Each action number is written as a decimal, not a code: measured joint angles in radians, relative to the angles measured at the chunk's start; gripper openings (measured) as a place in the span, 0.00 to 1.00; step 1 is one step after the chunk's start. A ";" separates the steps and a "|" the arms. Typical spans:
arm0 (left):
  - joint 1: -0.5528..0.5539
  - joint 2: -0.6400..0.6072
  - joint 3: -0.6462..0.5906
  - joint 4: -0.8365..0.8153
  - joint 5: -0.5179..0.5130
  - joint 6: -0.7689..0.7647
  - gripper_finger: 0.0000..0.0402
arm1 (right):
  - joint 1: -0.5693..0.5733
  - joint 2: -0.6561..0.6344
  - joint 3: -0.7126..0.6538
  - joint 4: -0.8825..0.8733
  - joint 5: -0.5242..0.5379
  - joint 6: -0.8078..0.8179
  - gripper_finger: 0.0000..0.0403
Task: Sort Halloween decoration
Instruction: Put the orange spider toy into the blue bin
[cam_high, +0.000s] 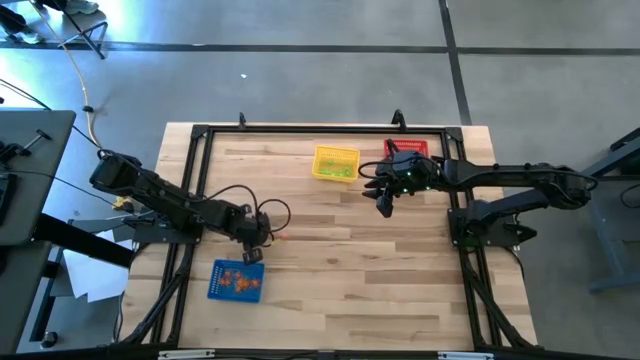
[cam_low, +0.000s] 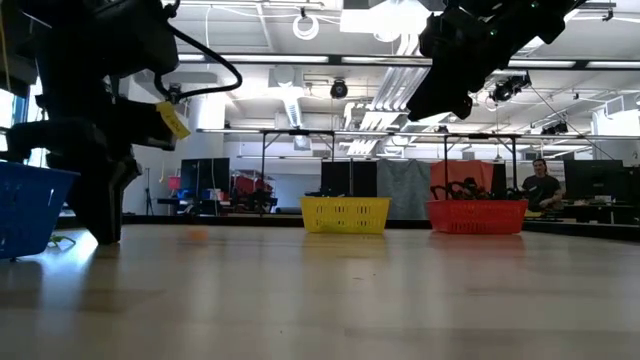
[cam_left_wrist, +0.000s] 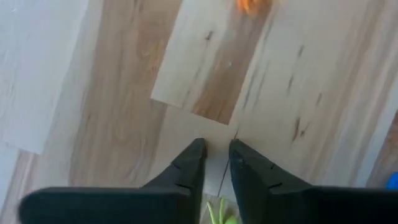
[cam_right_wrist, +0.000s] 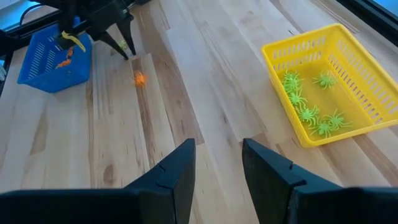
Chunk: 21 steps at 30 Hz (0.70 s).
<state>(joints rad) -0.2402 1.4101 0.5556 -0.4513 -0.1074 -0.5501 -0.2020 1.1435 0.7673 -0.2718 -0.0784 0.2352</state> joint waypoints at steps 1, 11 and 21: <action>0.000 0.000 0.000 -0.001 -0.001 -0.014 0.13 | 0.000 0.000 0.000 0.000 0.000 0.000 0.31; 0.000 0.007 0.031 -0.016 -0.047 -0.036 0.02 | 0.000 0.000 0.000 0.004 0.000 0.000 0.31; 0.001 0.005 0.101 0.144 -0.056 0.013 0.03 | 0.000 0.000 0.000 0.008 0.000 0.019 0.31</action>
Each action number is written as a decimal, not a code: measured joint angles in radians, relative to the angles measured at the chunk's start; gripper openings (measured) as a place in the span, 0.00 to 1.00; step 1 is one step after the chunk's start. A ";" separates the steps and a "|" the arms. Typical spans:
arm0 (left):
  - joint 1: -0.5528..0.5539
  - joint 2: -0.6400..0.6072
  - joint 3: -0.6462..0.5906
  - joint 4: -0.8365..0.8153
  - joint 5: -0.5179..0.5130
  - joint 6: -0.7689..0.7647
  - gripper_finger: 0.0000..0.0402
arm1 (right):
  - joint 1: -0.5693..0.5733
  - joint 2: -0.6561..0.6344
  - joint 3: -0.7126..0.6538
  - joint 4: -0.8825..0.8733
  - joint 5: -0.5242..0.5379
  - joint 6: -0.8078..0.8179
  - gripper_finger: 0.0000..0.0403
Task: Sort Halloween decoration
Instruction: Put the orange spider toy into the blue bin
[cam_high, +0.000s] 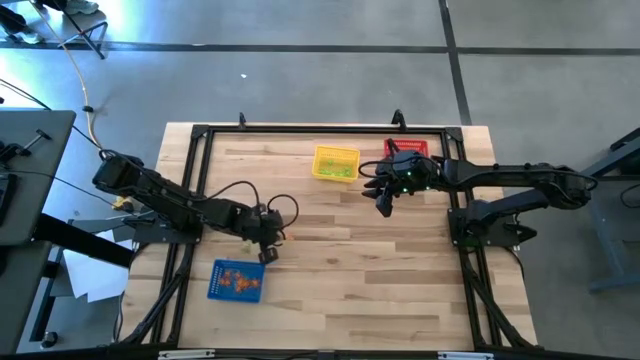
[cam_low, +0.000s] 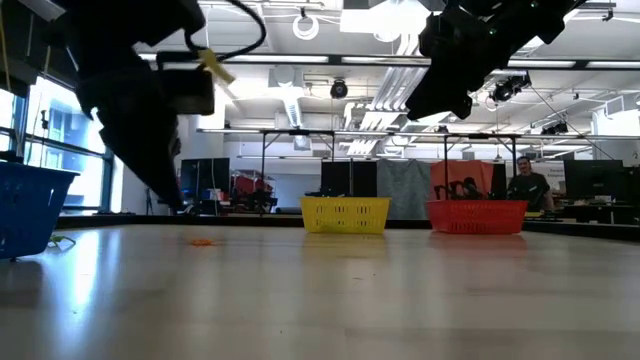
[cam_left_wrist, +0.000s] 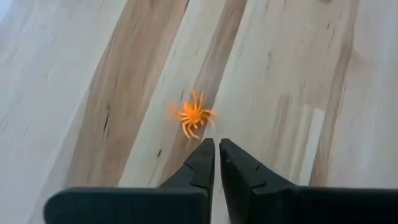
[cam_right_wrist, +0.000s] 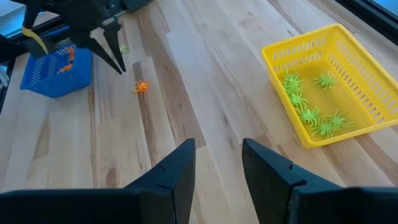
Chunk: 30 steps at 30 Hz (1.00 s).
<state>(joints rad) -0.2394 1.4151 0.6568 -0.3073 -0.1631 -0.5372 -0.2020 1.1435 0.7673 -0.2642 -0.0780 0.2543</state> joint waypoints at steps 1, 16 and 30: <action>0.000 0.000 0.002 0.008 0.000 0.002 0.04 | 0.000 0.000 0.000 0.000 0.000 0.000 0.31; 0.001 0.000 0.005 0.100 -0.020 0.254 0.35 | 0.000 0.000 0.000 0.000 0.000 -0.008 0.31; 0.061 0.118 0.005 0.182 -0.053 0.250 0.46 | 0.000 0.000 0.000 -0.001 0.000 -0.019 0.31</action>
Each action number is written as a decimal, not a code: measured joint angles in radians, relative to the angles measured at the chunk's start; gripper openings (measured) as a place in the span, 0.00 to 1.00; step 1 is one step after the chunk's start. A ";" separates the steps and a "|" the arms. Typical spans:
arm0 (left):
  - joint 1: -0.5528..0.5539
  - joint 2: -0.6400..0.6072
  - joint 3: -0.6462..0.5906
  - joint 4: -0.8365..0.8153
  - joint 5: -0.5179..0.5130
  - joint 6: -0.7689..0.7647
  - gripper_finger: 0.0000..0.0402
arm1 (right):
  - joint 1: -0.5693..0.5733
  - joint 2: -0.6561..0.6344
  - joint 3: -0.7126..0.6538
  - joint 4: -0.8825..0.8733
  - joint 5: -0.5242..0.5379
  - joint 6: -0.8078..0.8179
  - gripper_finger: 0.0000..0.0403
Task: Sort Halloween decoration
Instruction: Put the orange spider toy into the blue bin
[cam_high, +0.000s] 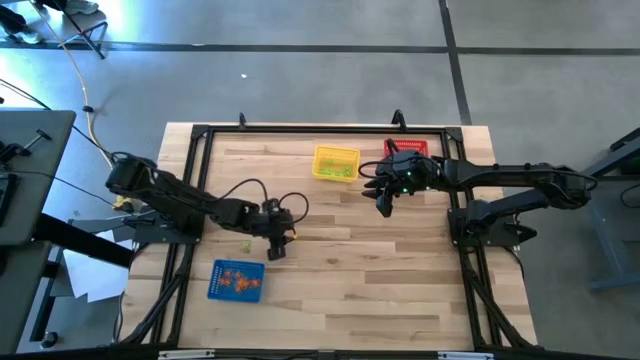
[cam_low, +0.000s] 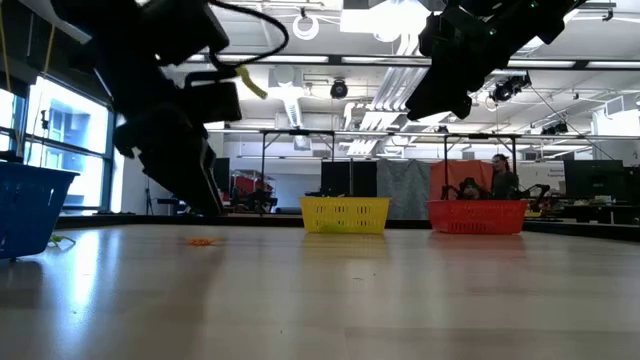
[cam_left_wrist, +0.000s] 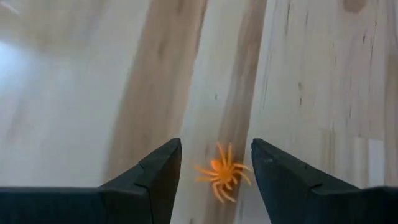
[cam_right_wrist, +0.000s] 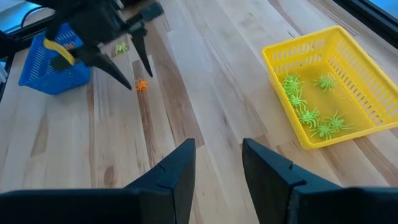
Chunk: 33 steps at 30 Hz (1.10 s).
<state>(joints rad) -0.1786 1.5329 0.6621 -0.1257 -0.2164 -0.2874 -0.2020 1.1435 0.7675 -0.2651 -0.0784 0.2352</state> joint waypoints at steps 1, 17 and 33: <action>0.005 0.016 0.000 0.007 0.021 -0.010 0.45 | 0.000 0.000 0.000 0.000 0.000 0.000 0.31; 0.024 0.092 0.007 -0.056 0.091 -0.183 0.42 | 0.000 0.000 0.000 -0.005 0.000 0.008 0.31; 0.025 0.092 0.003 -0.095 0.068 -0.221 0.01 | 0.000 0.000 0.000 -0.003 0.000 0.011 0.31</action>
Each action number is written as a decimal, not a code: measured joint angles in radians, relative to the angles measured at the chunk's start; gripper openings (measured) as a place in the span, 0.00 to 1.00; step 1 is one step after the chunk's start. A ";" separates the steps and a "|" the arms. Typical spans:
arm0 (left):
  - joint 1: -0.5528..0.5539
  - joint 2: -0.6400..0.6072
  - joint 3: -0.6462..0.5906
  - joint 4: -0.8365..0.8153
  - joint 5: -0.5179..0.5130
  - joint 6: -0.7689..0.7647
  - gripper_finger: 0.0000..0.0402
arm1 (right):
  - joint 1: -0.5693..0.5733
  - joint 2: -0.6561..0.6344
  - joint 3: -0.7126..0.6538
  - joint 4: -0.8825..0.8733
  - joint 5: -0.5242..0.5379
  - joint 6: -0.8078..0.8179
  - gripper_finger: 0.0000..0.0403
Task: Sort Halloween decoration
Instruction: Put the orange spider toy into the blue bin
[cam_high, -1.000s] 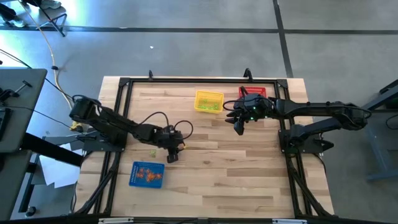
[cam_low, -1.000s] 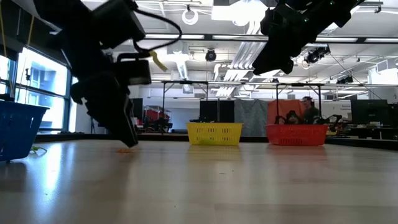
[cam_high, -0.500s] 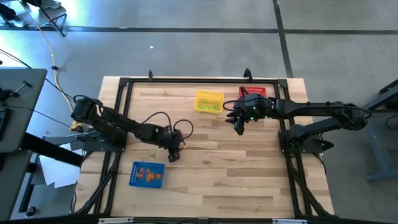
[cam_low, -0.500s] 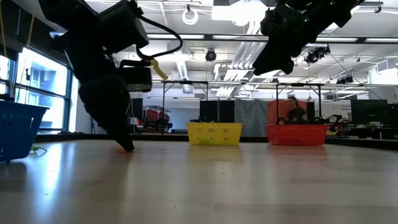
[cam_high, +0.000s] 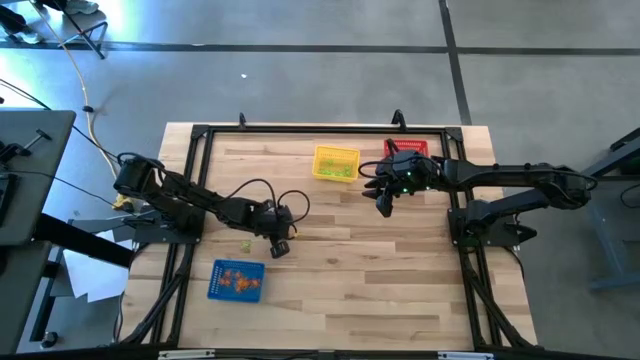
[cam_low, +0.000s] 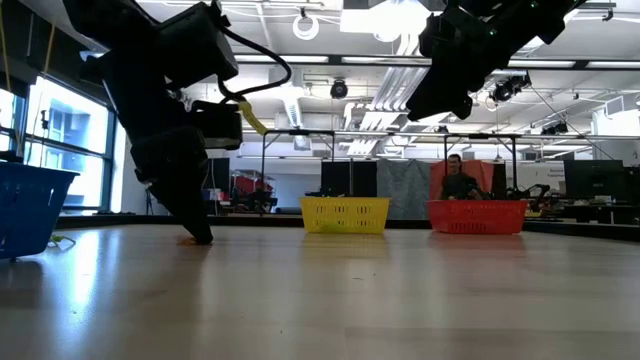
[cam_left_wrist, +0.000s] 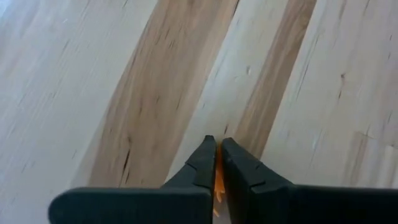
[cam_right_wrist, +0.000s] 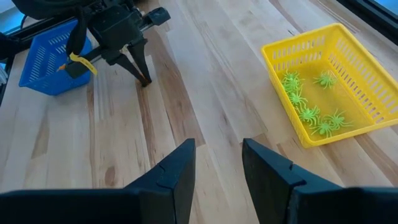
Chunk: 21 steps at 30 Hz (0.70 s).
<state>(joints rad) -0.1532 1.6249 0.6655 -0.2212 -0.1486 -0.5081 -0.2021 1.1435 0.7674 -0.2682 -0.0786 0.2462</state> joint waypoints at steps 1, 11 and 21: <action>0.000 0.000 0.000 0.001 0.001 -0.001 0.01 | 0.000 0.000 0.000 0.000 0.000 0.000 0.31; -0.002 -0.068 -0.009 0.008 0.018 0.040 0.00 | 0.000 0.000 0.000 0.001 0.000 0.016 0.31; -0.002 -0.206 0.024 -0.028 -0.012 0.022 0.00 | 0.000 0.000 0.000 0.004 0.000 0.016 0.31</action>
<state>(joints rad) -0.1555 1.4185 0.6890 -0.2490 -0.1602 -0.4865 -0.2022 1.1439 0.7677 -0.2646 -0.0786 0.2619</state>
